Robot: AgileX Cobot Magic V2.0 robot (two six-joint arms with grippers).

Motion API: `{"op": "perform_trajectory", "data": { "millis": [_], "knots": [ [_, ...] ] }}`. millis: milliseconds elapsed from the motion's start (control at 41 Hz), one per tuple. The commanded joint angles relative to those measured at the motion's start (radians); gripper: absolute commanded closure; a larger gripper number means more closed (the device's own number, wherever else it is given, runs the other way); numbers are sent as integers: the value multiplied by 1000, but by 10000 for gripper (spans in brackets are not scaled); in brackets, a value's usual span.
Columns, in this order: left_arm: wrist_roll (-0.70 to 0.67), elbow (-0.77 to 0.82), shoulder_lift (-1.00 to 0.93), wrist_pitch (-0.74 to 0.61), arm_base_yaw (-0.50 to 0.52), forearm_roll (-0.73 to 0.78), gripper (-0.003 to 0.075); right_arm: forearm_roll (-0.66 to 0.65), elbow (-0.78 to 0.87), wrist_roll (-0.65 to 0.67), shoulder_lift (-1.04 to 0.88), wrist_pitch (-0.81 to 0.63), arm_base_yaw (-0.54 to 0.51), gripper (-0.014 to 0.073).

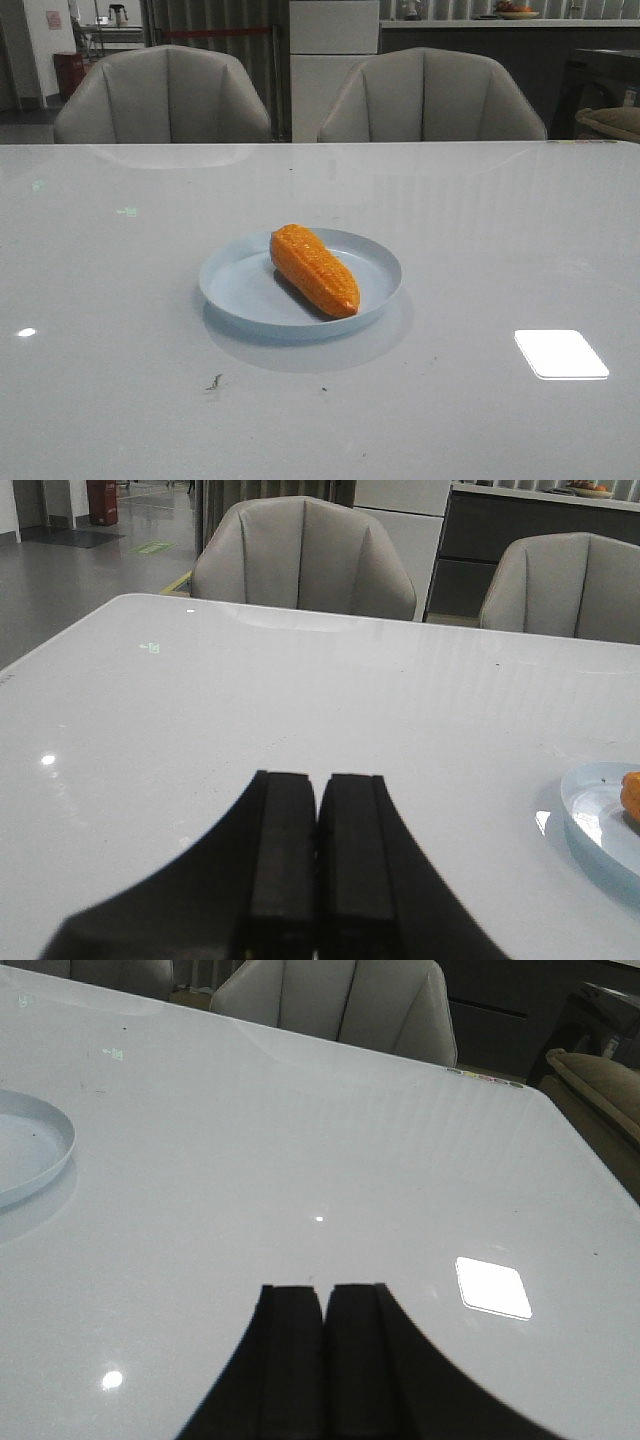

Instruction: Place corn on plate with both arms

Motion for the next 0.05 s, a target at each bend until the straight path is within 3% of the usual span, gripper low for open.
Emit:
{"op": "perform_trajectory", "data": {
  "millis": [0, 24],
  "knots": [
    [-5, 3, -10, -82, -4, -12, 631, 3, -17, -1, -24, -83, -1, 557],
    [-5, 3, -10, -82, -4, -12, 631, 3, -17, -1, -24, -83, -1, 557]
  ]
}}
